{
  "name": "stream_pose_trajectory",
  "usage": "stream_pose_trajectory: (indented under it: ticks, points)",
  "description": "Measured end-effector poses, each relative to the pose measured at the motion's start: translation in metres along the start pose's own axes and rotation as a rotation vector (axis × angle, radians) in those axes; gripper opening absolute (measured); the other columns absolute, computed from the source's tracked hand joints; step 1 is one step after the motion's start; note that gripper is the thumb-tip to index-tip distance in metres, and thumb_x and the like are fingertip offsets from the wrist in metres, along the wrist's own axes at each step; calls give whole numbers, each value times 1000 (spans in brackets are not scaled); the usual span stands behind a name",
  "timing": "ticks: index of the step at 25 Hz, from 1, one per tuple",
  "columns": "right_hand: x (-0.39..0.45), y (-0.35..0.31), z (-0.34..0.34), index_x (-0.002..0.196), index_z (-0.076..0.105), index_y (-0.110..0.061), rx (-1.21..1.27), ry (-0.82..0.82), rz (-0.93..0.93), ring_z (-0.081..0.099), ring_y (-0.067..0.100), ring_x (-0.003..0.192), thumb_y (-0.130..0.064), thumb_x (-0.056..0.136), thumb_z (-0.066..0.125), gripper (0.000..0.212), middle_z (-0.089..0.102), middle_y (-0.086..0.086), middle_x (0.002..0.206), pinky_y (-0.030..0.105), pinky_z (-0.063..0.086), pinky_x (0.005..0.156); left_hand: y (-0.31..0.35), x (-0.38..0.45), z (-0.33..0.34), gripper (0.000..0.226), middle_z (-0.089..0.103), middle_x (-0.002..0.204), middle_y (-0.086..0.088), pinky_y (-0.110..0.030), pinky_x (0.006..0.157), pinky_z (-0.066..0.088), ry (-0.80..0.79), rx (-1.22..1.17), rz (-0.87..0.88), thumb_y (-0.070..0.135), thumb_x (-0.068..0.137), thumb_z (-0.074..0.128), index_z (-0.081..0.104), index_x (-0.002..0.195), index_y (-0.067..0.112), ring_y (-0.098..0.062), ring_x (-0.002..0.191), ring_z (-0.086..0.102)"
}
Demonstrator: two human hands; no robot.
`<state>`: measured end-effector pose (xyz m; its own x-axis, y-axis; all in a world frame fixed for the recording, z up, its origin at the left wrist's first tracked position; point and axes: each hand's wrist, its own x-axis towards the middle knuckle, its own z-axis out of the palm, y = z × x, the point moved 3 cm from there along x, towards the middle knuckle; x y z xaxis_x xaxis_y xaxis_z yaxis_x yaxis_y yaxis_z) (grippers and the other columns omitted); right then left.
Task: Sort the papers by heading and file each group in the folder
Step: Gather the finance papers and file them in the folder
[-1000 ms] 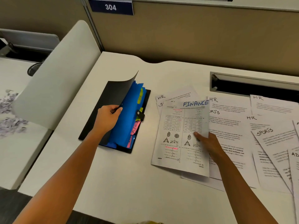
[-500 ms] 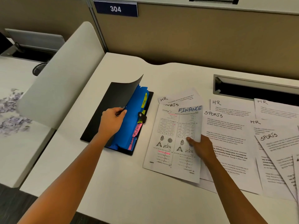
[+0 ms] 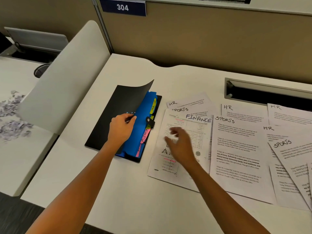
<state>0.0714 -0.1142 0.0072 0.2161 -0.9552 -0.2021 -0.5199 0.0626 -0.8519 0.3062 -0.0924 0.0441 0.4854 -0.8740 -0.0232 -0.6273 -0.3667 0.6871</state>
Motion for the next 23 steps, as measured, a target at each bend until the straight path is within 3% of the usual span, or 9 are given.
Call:
stream_pose_trajectory:
  ticks: [3, 5, 8, 12, 15, 17, 19, 21, 23]
  points:
    - [3, -22, 56, 129, 56, -15, 5, -312, -6, 55, 14, 104, -23, 90, 66, 41, 57, 5, 120, 37, 50, 95, 4, -4, 1, 30, 73, 97, -5, -18, 71, 49, 71, -5, 6, 31, 96, 57, 68, 112, 9, -6, 79, 63]
    - [7, -29, 83, 131, 55, -10, -55, -315, -9, 56, 19, 105, -20, 89, 65, 44, 56, 12, 120, 30, 48, 91, 6, -5, 4, 28, 72, 95, -4, -19, 72, 50, 101, -34, 1, 32, 96, 56, 68, 110, 11, -7, 80, 64]
    - [8, -34, 100, 125, 57, -12, -116, -255, 4, 52, 29, 111, -22, 88, 63, 39, 53, 13, 118, 34, 47, 91, 5, -5, 6, 28, 71, 97, -4, -20, 73, 50, 102, -36, -35, 32, 97, 54, 66, 112, 12, -10, 84, 64]
    - [-3, -45, 107, 136, 46, -16, -310, -187, -82, 40, 26, 118, -22, 91, 55, 47, 43, 10, 129, 36, 43, 98, 4, -6, 7, 28, 72, 100, -4, -16, 72, 48, 87, 5, -35, 32, 97, 53, 64, 115, 14, -10, 85, 66]
    - [-8, -55, 120, 138, 46, -14, -91, -243, -186, 43, 24, 123, -19, 91, 59, 49, 45, 8, 135, 37, 43, 106, 3, -5, 12, 32, 72, 105, -4, -24, 77, 53, 47, 18, -36, 36, 94, 58, 63, 119, 17, -16, 92, 68]
    - [-9, -55, 124, 135, 47, -10, 199, -306, -202, 48, 14, 121, -9, 92, 58, 45, 50, 1, 134, 22, 45, 104, 2, -4, 14, 38, 71, 109, -4, -33, 83, 56, 12, 59, -49, 37, 88, 66, 62, 122, 20, -19, 97, 67]
    - [-12, -55, 118, 140, 43, -11, 279, -391, -192, 44, 2, 120, -1, 94, 52, 47, 49, -4, 133, 0, 37, 95, 3, -1, 13, 43, 70, 111, -5, -34, 84, 55, -12, 120, -68, 28, 83, 72, 61, 124, 21, -21, 98, 67]
    - [-9, -52, 109, 139, 45, -14, 230, -433, -248, 46, 0, 119, -1, 96, 47, 45, 52, -1, 136, 7, 39, 100, 3, 3, 9, 41, 71, 110, -6, -30, 81, 54, -27, 150, -56, 15, 83, 69, 62, 123, 18, -20, 94, 68]
    - [6, -45, 100, 136, 50, -16, 8, -404, -361, 48, 12, 124, -9, 97, 45, 40, 54, 2, 137, 32, 41, 109, 3, 4, 4, 38, 71, 108, -6, -25, 79, 53, -37, 127, -37, 9, 84, 66, 64, 122, 16, -18, 93, 68]
